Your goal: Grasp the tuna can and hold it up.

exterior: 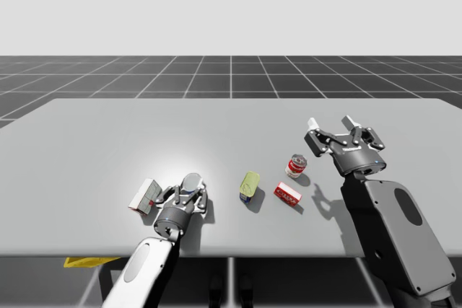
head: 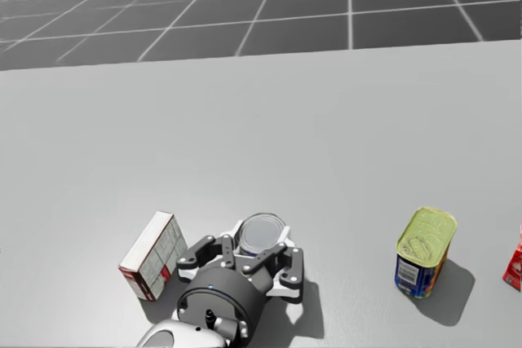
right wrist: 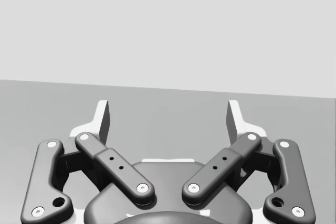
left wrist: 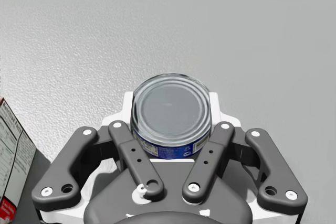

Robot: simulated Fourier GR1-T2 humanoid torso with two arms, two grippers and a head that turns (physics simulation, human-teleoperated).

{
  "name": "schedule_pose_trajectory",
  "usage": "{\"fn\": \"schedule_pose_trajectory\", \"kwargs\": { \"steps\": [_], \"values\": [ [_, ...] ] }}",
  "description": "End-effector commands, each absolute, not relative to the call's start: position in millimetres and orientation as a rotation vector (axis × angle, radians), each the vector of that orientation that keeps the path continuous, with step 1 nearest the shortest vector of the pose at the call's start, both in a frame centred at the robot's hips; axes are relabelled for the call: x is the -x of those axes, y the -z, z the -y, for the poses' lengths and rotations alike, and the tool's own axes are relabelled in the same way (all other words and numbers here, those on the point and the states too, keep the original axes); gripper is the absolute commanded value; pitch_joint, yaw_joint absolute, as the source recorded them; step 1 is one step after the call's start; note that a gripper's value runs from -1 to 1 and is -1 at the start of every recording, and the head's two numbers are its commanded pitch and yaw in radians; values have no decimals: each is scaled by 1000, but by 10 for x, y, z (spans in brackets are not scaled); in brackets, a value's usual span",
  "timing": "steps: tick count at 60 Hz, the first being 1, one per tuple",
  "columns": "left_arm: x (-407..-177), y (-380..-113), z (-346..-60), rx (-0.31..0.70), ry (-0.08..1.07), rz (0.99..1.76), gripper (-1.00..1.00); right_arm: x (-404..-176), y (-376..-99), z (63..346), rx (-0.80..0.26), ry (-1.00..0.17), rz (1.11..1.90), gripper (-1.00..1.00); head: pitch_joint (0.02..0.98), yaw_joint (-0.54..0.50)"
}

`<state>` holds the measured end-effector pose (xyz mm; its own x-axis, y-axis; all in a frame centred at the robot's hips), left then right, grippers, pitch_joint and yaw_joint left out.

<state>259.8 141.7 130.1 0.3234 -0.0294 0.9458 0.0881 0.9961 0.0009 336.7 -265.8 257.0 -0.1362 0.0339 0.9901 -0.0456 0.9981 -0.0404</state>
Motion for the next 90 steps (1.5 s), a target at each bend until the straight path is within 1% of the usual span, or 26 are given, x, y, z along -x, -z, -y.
{"fn": "schedule_pose_trajectory", "kwargs": {
  "steps": [1, 6, 14, 21, 22, 29, 31, 37, 40, 43, 54, 56, 57, 59, 64, 65, 69, 73, 76, 77, 88, 90],
  "values": [
    [-2554, -1191, -1381, 110, 153, 1200, 887, -3370, -2570, 2666, -10, -67, 1705, -1000, 610, 239],
    [-2550, -1173, -1372, 104, 156, 1199, 893, -3373, -2566, 2671, -11, -67, 1704, -1000, 552, 248],
    [-2550, -1158, -1367, 111, 152, 1186, 837, -3370, -2567, 2682, -15, -71, 1701, -1000, 504, 259],
    [-2557, -1167, -1355, 118, 152, 1184, 832, -3370, -2569, 2698, -28, -80, 1694, -1000, 487, 264],
    [-2559, -1178, -1353, 118, 152, 1186, 856, -3370, -2569, 2700, -29, -81, 1693, -1000, 485, 265],
    [-2560, -1295, -1335, 121, 159, 1202, 849, -3368, -2568, 2704, -31, -84, 1690, -1000, 483, 264],
    [-2561, -1372, -1331, 126, 163, 1214, 827, -3369, -2566, 2704, -30, -86, 1689, -1000, 482, 264],
    [-2580, -1578, -1335, 124, 179, 1253, 851, -3370, -2564, 2710, -28, -87, 1690, -1000, 482, 262],
    [-2581, -1622, -1336, 124, 184, 1262, 852, -3370, -2564, 2712, -28, -86, 1690, -1000, 481, 261],
    [-2582, -1747, -1340, 127, 197, 1283, 868, -3370, -2565, 2716, -28, -85, 1690, -1000, 480, 260],
    [-2596, -2039, -1378, 124, 214, 1342, 856, -3375, -2565, 2722, -28, -83, 1689, -1000, 478, 262],
    [-2600, -2080, -1385, 121, 218, 1351, 878, -3375, -2565, 2722, -29, -83, 1689, -1000, 477, 262],
    [-2604, -2144, -1394, 121, 220, 1363, 900, -3376, -2565, 2724, -29, -82, 1690, -1000, 477, 263],
    [-2608, -2185, -1399, 119, 223, 1373, 881, -3377, -2565, 2725, -29, -82, 1690, -1000, 476, 263],
    [-2623, -2311, -1417, 113, 232, 1399, 909, -3379, -2564, 2726, -29, -82, 1689, -1000, 473, 263],
    [-2630, -2375, -1424, 112, 235, 1413, 907, -3380, -2565, 2728, -29, -82, 1689, -1000, 472, 262],
    [-2640, -2463, -1431, 105, 246, 1433, 903, -3382, -2565, 2731, -29, -81, 1688, -1000, 470, 261],
    [-2668, -2615, -1444, 96, 254, 1469, 914, -3382, -2566, 2731, -29, -80, 1688, -1000, 467, 260],
    [-2682, -2679, -1453, 93, 255, 1482, 911, -3383, -2566, 2731, -28, -80, 1689, -1000, 465, 259],
    [-2692, -2741, -1460, 90, 259, 1496, 916, -3384, -2565, 2730, -28, -81, 1688, -1000, 464, 257],
    [-2735, -3049, -1488, 76, 267, 1564, 912, -3387, -2564, 2733, -30, -81, 1686, -1000, 461, 253],
    [-2744, -3144, -1497, 72, 268, 1584, 915, -3388, -2562, 2735, -30, -81, 1685, -1000, 460, 252]
  ]
}}
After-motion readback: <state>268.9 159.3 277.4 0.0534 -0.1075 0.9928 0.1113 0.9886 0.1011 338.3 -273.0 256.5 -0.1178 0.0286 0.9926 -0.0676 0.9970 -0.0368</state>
